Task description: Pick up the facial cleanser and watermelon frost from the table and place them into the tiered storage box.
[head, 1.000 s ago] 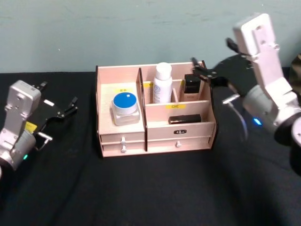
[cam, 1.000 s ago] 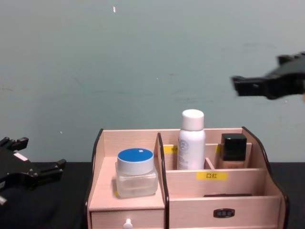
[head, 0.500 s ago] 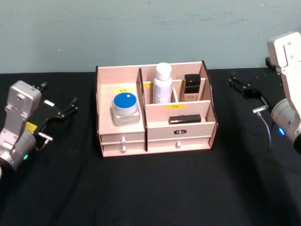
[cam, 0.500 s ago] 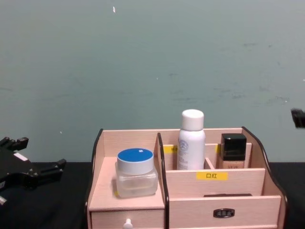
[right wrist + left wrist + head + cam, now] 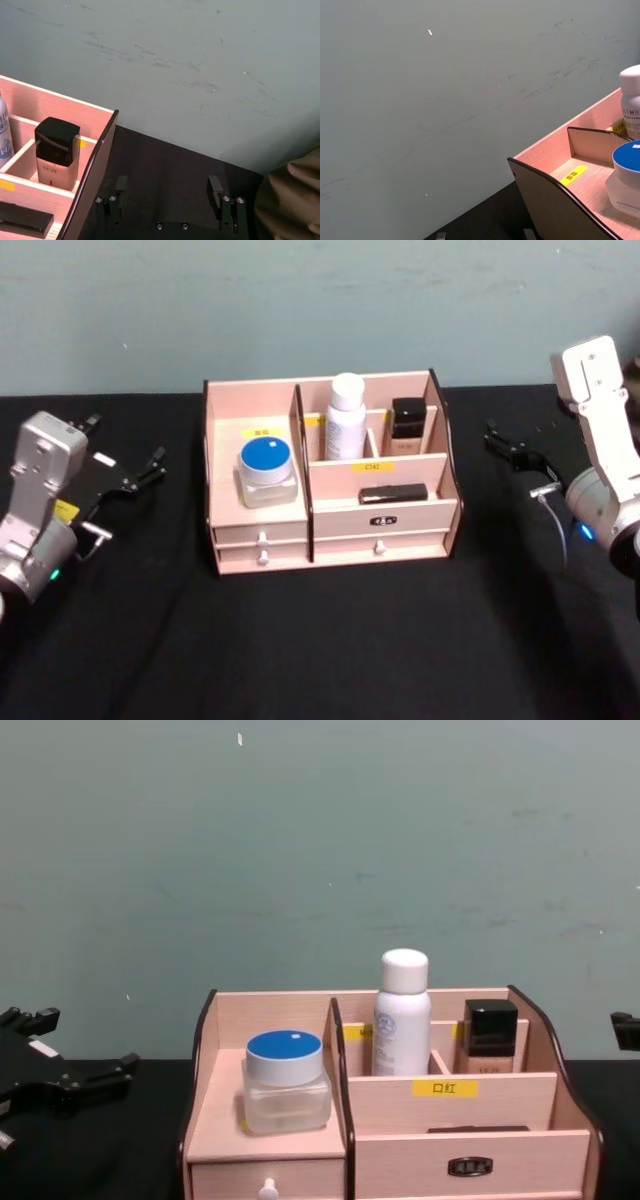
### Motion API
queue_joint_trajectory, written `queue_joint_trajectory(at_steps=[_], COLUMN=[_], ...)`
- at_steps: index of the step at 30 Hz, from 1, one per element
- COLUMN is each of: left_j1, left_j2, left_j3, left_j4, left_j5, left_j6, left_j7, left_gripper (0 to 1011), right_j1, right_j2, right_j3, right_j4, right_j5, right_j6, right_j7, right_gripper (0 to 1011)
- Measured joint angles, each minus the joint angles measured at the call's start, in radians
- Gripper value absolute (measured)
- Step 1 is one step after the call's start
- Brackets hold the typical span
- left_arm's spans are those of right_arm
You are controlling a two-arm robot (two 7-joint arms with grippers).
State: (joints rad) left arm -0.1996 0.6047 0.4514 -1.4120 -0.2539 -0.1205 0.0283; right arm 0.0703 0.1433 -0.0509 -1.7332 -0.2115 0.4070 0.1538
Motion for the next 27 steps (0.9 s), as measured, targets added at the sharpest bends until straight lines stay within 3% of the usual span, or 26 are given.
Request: queue_joint_trajectory(at_steps=[27], left_j1=[0.0], left_j2=[0.0], left_j3=[0.0], left_j4=[0.0], left_j5=[0.0], left_j6=[0.0], left_j7=[0.0], left_gripper=[1001], right_j1=[-0.005], right_j2=[0.002], right_j3=[0.0], right_j4=[-0.013], right_j5=[0.002], right_j6=[0.002], right_j7=[-0.004], right_gripper=[1002])
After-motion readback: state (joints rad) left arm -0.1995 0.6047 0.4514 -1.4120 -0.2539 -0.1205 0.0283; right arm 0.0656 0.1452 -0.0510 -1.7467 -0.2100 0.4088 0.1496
